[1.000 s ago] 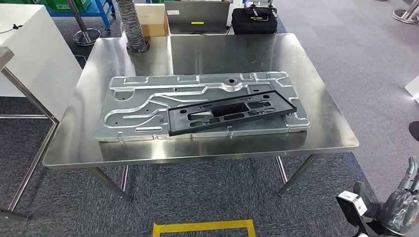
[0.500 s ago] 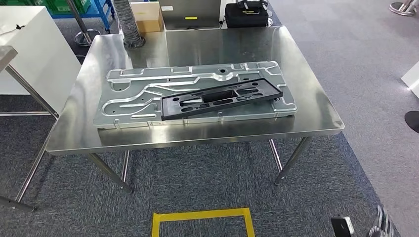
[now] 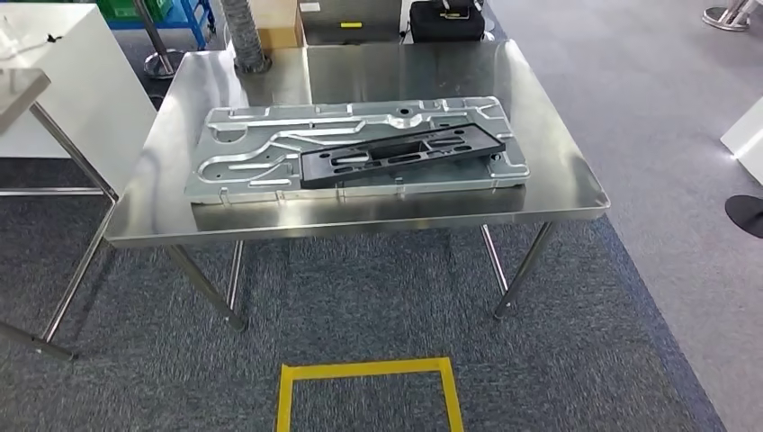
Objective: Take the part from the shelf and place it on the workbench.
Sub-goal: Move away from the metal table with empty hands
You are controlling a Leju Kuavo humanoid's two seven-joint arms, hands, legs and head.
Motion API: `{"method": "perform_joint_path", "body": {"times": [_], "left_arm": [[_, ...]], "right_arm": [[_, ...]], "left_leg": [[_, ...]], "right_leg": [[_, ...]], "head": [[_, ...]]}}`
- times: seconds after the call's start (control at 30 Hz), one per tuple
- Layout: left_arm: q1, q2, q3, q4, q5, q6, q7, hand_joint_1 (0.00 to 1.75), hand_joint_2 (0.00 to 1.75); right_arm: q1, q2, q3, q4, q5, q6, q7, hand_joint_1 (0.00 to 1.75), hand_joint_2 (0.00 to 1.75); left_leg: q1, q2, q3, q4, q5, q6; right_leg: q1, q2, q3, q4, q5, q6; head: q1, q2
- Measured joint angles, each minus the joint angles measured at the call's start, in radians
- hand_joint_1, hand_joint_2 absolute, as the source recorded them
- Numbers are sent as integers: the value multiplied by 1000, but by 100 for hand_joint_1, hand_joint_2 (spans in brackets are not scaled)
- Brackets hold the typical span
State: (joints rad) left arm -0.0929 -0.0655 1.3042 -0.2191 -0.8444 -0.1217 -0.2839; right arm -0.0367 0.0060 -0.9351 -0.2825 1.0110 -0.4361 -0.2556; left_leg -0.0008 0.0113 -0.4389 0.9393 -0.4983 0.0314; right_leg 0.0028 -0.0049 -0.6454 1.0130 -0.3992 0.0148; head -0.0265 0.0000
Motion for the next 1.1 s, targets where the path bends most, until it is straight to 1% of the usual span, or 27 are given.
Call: {"method": "perform_joint_path", "body": {"times": [0.03,0.1,0.13,0.17,0.2,0.23,0.27,0.33,0.37,0.43,0.47,0.5,0.53,0.6,0.63,0.67,0.7,0.73,0.77,0.8,0.83,0.87,0.9,0.97,1.0,1.03,1.1], "left_arm": [[0,-2,0,0,-2,-1,0,0,0],[1,-3,-1,0,-8,-3,1,0,0],[1,-4,-3,0,-12,-5,2,0,0],[1,-5,-4,0,-17,-7,3,0,0],[1,-7,-6,0,-21,-9,4,0,0],[1,-9,-8,0,-25,-11,5,0,0],[1,-11,-9,0,-29,-12,7,0,0],[0,-15,-13,0,-37,-15,10,0,0],[0,-17,-15,0,-41,-18,11,0,0],[2,-22,-21,1,-51,-24,15,0,0],[4,-23,-25,1,-56,-26,17,0,0],[7,-25,-29,1,-61,-28,19,0,0],[9,-28,-32,1,-64,-29,20,0,0],[11,-33,-35,1,-67,-31,21,0,0],[12,-35,-36,1,-67,-31,20,0,0],[12,-36,-37,2,-67,-31,19,0,0],[12,-36,-38,2,-66,-30,17,0,0],[11,-36,-39,2,-66,-29,15,0,0],[11,-36,-40,2,-65,-27,13,0,0],[10,-36,-41,1,-64,-26,11,0,0],[9,-36,-41,1,-64,-24,9,0,0],[8,-35,-41,1,-65,-21,8,0,0],[7,-35,-42,1,-65,-19,6,0,0],[9,-35,-43,1,-68,-17,6,0,0],[10,-35,-43,1,-71,-17,6,0,0],[10,-35,-46,1,-75,-18,6,0,0],[10,-32,-53,1,-84,-20,6,0,0]], "right_arm": [[-1,3,2,9,4,9,11,0,0],[-3,7,6,23,11,41,41,0,0],[-5,9,7,28,13,62,58,0,0],[-6,12,9,33,16,82,73,0,0],[-6,15,10,37,18,100,85,0,0],[-7,19,12,40,20,114,92,0,0],[-9,23,14,43,23,125,96,0,0],[-14,29,17,47,27,142,98,0,0],[-15,31,18,49,28,148,98,0,0],[-15,35,19,53,30,157,100,0,0],[-15,36,19,55,31,160,102,0,0],[-15,38,20,57,32,163,105,0,0],[-14,40,20,59,34,166,108,0,0],[-13,41,22,60,41,169,111,0,0],[-13,41,25,60,45,172,112,0,0],[-12,41,27,60,48,176,111,0,0],[-12,41,30,61,52,180,110,0,0],[-12,41,32,61,54,184,108,0,0],[-13,41,34,62,57,189,105,0,0],[-13,41,36,62,61,194,101,0,0],[-13,41,39,63,64,199,97,0,0],[-14,42,40,63,66,205,92,0,0],[-15,42,42,64,66,212,88,0,0],[-16,42,43,66,65,232,82,0,0],[-17,43,44,68,64,245,82,0,0],[-18,43,44,69,62,260,85,0,0],[-18,48,44,73,60,285,94,0,0]], "left_leg": [[2,2,-15,-2,16,4],[2,3,-50,-1,42,6],[3,3,-68,2,54,4],[4,4,-86,6,66,1],[5,5,-105,13,76,-2],[7,5,-125,21,85,-7],[9,5,-142,31,93,-12],[9,5,-169,51,107,-26],[9,5,-176,55,114,-33],[11,6,-182,55,130,-47],[13,4,-187,60,123,-53],[14,3,-196,79,97,-58],[16,1,-209,117,53,-62],[18,-1,-242,243,-52,-66],[18,-2,-251,304,-80,-68],[18,-2,-249,343,-84,-68],[17,-2,-233,351,-66,-66],[17,-2,-196,320,-37,-61],[15,-3,-144,257,-14,-54],[11,-3,-85,177,-7,-46],[8,-4,-34,99,-11,-40],[4,-4,-3,45,-21,-34],[1,-4,9,16,-28,-29],[2,-2,-1,1,-15,-16],[4,0,-9,-2,-4,-6],[7,1,-18,-6,7,2],[6,3,-41,-4,26,11]], "right_leg": [[-3,2,-13,41,-51,6],[-10,3,-41,166,-156,17],[-14,3,-46,225,-178,23],[-18,3,-40,261,-173,28],[-22,3,-20,267,-149,32],[-26,3,21,231,-119,35],[-30,3,77,166,-103,37],[-29,4,184,13,-121,33],[-26,4,211,-32,-138,28],[-21,3,213,-55,-142,10],[-21,1,205,-55,-133,1],[-21,-1,195,-56,-122,-8],[-22,-4,183,-57,-110,-17],[-17,-6,154,-55,-87,-26],[-15,-6,138,-53,-76,-27],[-12,-6,121,-50,-64,-28],[-9,-5,104,-47,-54,-27],[-8,-5,87,-43,-44,-26],[-7,-4,74,-40,-34,-24],[-4,-4,63,-37,-26,-20],[-3,-5,54,-36,-17,-16],[-3,-6,48,-35,-8,-10],[-4,-7,44,-37,2,-4],[-5,-6,36,-38,11,8],[-6,-4,29,-26,-6,13],[-8,-2,17,7,-42,18],[-13,1,-19,130,-141,24]], "head": [[0,0],[0,0],[0,0],[0,0],[0,0],[0,0],[0,0],[0,0],[0,0],[0,0],[0,0],[0,0],[0,0],[0,0],[0,0],[0,0],[0,0],[0,0],[0,0],[0,0],[0,0],[0,0],[0,0],[0,0],[0,0],[0,0],[0,0]]}}
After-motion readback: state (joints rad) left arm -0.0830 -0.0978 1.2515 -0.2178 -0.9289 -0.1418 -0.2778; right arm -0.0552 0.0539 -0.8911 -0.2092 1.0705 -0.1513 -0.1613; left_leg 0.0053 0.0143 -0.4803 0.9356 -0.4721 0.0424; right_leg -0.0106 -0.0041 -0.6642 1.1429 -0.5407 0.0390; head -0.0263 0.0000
